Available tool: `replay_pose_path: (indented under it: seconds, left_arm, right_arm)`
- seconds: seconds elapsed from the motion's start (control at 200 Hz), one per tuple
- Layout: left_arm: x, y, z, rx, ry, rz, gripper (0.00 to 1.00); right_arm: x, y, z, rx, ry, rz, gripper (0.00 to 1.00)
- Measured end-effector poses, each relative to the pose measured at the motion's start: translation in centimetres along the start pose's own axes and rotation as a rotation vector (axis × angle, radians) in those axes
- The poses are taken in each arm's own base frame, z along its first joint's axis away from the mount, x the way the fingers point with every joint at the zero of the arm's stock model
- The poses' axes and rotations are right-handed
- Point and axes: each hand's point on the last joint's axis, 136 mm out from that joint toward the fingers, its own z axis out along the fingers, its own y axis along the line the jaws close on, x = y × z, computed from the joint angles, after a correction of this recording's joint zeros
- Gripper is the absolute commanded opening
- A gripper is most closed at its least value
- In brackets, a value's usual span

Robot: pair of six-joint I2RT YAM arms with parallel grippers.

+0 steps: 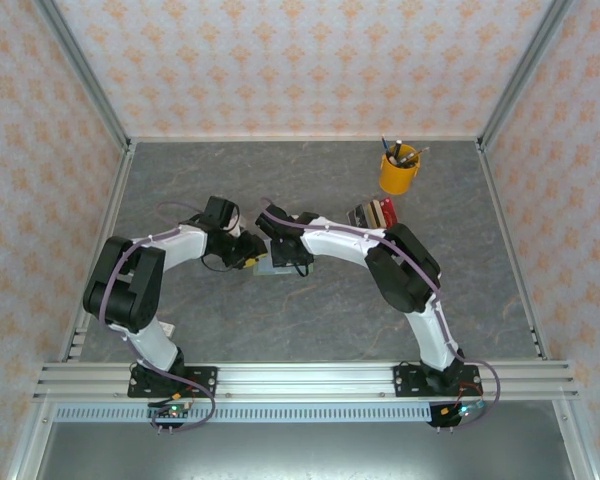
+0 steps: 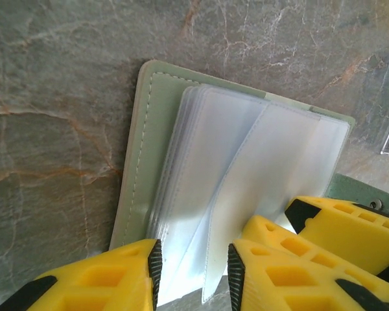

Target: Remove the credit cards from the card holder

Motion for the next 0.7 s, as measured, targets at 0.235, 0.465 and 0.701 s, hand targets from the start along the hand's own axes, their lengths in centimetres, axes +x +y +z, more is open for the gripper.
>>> replay_pose_path:
  seconds: [0.235, 0.465, 0.701]
  left_arm:
    - [-0.07, 0.62, 0.45, -0.023, 0.004, 0.003, 0.34]
    - [-0.04, 0.75, 0.59, -0.026, 0.008, 0.012, 0.23]
    - [0.11, 0.85, 0.55, -0.031, 0.014, 0.013, 0.1]
  right_arm:
    - [0.04, -0.04, 0.04, 0.0, 0.001, 0.0, 0.46]
    - [0.03, -0.15, 0.05, -0.003, 0.005, 0.005, 0.43]
    - [-0.01, -0.27, 0.06, -0.009, 0.006, 0.01, 0.39]
